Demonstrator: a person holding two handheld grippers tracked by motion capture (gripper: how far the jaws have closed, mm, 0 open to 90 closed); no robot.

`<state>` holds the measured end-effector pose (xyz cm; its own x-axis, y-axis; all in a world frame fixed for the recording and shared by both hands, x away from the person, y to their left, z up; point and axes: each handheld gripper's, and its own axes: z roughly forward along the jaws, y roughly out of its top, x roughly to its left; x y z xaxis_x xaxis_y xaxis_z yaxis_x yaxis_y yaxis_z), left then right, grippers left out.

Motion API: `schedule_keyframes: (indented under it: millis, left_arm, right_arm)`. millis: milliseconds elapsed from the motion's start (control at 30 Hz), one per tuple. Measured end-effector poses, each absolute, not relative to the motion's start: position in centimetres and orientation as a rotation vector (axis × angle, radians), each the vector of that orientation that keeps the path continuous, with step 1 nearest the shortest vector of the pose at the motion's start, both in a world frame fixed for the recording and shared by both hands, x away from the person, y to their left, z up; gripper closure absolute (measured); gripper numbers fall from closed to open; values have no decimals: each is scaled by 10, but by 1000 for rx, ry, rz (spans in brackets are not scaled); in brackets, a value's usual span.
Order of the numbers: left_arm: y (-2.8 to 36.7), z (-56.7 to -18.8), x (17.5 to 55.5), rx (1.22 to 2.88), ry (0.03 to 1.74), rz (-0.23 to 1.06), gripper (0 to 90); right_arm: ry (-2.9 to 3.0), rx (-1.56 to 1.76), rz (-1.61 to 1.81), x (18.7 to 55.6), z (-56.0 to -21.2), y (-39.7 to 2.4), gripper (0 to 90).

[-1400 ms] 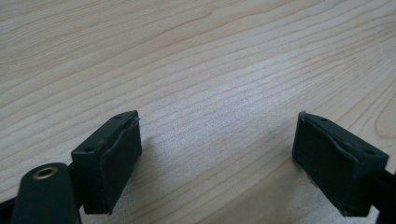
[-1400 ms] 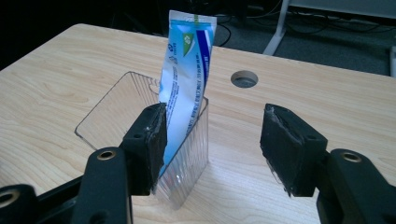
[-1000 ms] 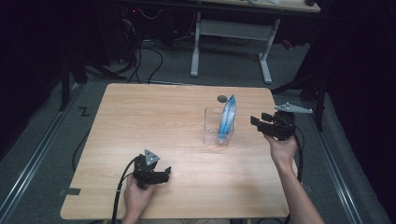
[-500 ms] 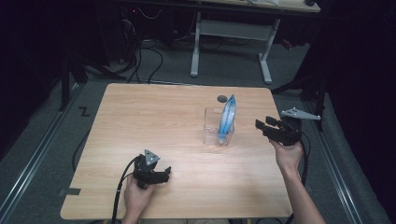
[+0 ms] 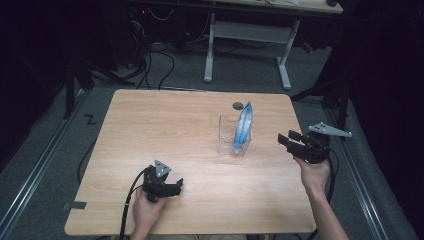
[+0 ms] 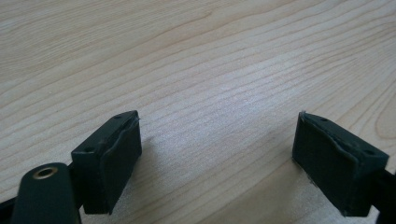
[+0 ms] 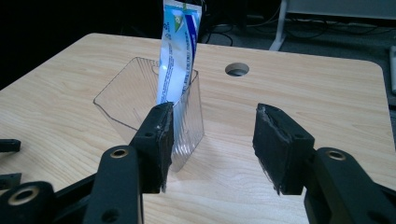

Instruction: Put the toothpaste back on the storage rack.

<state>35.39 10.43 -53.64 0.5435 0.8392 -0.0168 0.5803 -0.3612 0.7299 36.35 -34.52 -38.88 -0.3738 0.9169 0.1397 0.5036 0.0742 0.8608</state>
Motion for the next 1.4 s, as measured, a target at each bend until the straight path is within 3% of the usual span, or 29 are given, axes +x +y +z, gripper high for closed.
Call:
schedule_keyframes:
  millis: [1400]
  left_arm:
    - [104, -536, 354, 2079, 1142, 473, 160]
  right_arm:
    - [1895, 1507, 1197, 332, -445, -362, 488]
